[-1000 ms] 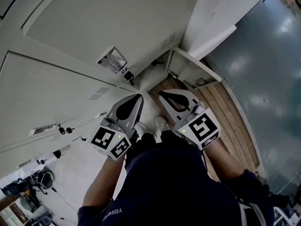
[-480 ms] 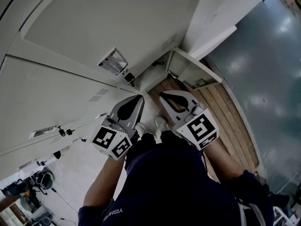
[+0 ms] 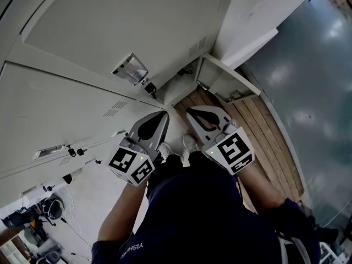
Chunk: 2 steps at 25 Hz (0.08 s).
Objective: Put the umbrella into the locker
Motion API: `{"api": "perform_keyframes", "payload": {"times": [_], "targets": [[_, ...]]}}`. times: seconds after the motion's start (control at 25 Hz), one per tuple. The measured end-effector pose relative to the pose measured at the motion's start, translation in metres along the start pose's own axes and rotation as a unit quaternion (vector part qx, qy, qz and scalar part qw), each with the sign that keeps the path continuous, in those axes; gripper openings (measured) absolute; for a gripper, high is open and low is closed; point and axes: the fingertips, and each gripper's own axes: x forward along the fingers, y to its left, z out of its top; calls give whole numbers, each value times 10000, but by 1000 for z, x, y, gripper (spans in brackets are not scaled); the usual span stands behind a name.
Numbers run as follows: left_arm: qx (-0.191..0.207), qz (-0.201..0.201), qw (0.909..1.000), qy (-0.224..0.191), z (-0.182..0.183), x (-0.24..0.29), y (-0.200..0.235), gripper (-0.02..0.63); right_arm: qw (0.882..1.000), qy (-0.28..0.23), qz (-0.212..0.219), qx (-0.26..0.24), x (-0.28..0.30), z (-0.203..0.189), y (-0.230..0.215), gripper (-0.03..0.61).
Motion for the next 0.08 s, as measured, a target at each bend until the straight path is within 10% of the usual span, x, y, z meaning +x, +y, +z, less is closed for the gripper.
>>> {"api": "perform_keyframes", "payload": {"times": [0.08], "targets": [[-6, 14, 10000, 21, -3, 0, 0, 2, 10000, 12, 11, -8, 0, -2, 0, 8]]}}
